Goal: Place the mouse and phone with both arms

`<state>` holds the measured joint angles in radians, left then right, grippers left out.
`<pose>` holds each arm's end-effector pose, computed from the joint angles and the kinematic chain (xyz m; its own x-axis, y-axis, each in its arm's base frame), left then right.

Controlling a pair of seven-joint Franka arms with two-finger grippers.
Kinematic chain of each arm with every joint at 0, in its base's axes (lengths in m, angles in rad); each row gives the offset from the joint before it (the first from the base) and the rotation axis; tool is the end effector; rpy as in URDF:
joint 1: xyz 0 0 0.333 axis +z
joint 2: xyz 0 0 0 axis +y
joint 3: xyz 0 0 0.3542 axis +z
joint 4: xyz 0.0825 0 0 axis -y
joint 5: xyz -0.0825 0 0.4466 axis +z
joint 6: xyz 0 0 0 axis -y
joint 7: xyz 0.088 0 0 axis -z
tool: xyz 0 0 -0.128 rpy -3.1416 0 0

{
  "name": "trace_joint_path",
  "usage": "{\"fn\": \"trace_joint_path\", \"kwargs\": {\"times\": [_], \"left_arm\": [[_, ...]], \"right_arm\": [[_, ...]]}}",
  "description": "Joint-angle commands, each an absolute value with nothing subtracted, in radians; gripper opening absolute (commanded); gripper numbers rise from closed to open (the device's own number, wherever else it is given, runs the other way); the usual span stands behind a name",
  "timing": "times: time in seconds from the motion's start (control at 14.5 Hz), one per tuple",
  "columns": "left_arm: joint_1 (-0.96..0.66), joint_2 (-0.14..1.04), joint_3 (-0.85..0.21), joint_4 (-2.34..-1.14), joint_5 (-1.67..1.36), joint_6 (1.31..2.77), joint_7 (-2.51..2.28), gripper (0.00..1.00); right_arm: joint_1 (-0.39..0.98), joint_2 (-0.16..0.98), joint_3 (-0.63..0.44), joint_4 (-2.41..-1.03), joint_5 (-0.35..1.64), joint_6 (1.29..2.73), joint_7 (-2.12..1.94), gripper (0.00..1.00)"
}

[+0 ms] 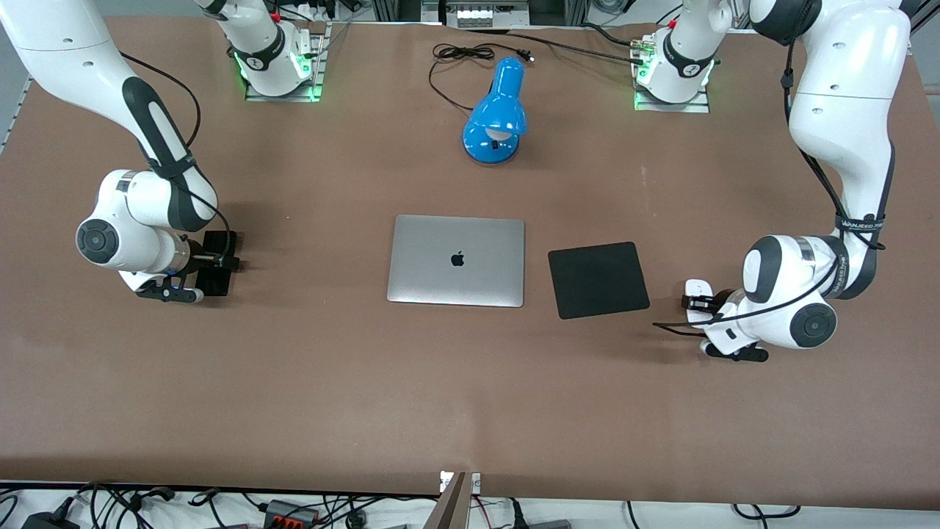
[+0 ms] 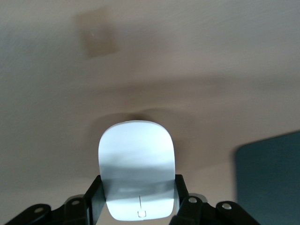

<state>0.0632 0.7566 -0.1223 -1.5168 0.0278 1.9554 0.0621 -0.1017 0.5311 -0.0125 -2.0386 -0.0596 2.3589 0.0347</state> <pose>0.7409 -0.0312 0.1624 0.9451 -0.1227 -0.3028 -0.1026 -0.9914 0.0815 0.6167 -0.0727 0.1222 0.9725 -0.1036 -0.2087 -0.0960 -0.9943 0.0458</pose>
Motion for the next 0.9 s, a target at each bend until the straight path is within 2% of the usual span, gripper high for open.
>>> {"fn": "trace_joint_path", "kwargs": {"times": [0.0,0.21,0.34,0.48,0.69,0.83], "left_arm": [[0.049,0.726,-0.198,-1.519,0.031,1.924,0.010,0.46],[0.049,0.723,-0.287,-1.520,0.035,1.836,-0.148,0.45],[0.028,0.726,-0.302,-1.528,0.034,1.830,-0.208,0.38],[0.000,0.729,-0.302,-1.526,0.032,1.830,-0.253,0.37],[-0.020,0.745,-0.302,-1.528,0.032,1.833,-0.261,0.34],[-0.034,0.750,-0.302,-1.531,0.032,1.842,-0.261,0.35]], "right_arm": [[-0.113,0.548,-0.008,-2.031,-0.083,2.367,0.034,0.85],[-0.115,0.549,-0.006,-2.031,-0.083,2.364,0.044,0.33],[-0.117,0.546,-0.006,-2.031,-0.083,2.364,0.040,0.22],[-0.109,0.528,-0.006,-2.026,-0.083,2.338,0.031,0.19],[-0.092,0.460,0.006,-1.973,-0.077,2.157,0.052,0.18],[-0.051,0.442,0.011,-1.884,-0.069,2.030,0.054,0.18]]}}
